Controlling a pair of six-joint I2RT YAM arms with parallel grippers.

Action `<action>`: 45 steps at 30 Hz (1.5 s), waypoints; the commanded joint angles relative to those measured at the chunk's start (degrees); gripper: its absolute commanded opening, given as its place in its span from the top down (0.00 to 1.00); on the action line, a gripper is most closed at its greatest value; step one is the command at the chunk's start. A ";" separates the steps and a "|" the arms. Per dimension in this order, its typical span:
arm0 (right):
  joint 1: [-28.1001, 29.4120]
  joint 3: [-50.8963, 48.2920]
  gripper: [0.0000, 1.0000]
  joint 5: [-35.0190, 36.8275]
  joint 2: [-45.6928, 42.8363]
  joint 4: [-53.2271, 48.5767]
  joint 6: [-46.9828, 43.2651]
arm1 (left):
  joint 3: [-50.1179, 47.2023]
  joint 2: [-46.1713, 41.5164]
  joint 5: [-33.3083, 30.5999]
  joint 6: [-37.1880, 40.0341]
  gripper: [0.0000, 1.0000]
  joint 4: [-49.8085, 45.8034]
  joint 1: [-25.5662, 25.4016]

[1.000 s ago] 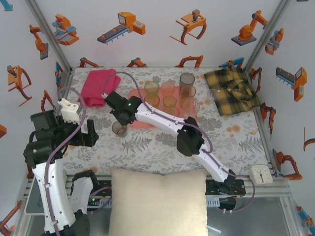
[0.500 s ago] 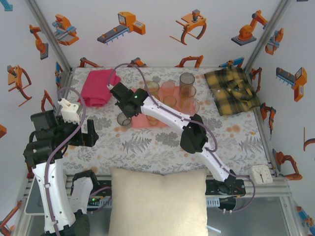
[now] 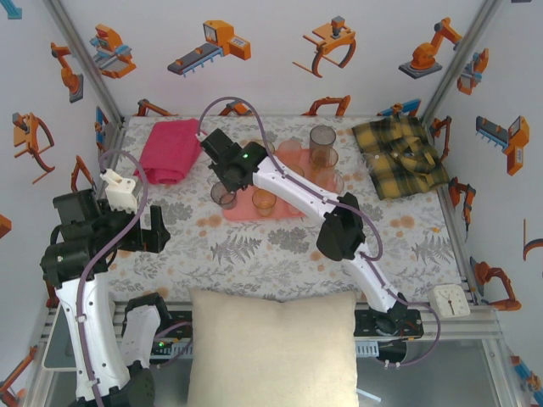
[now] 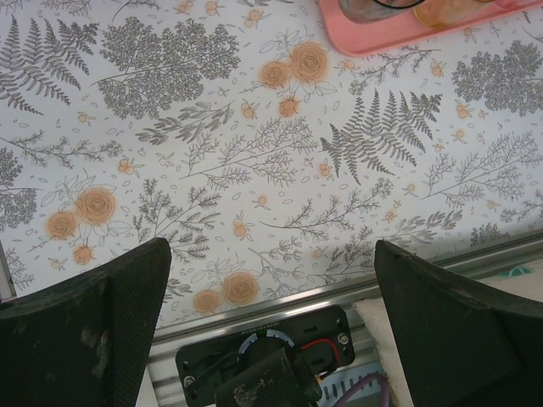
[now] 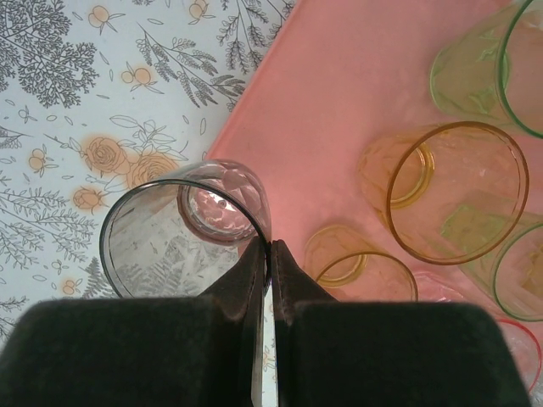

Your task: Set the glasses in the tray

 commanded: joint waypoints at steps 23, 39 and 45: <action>-1.08 -2.46 0.93 0.87 -1.79 0.76 -0.46 | 0.21 -0.13 1.50 -1.30 0.03 -0.89 -0.36; -1.51 -3.16 0.92 -1.22 0.54 2.24 1.12 | 0.21 -0.07 1.58 -1.39 0.03 -0.80 -0.36; -1.50 -3.67 0.92 -1.18 0.76 2.52 1.29 | 0.20 -0.04 1.62 -1.47 0.03 -0.80 -0.36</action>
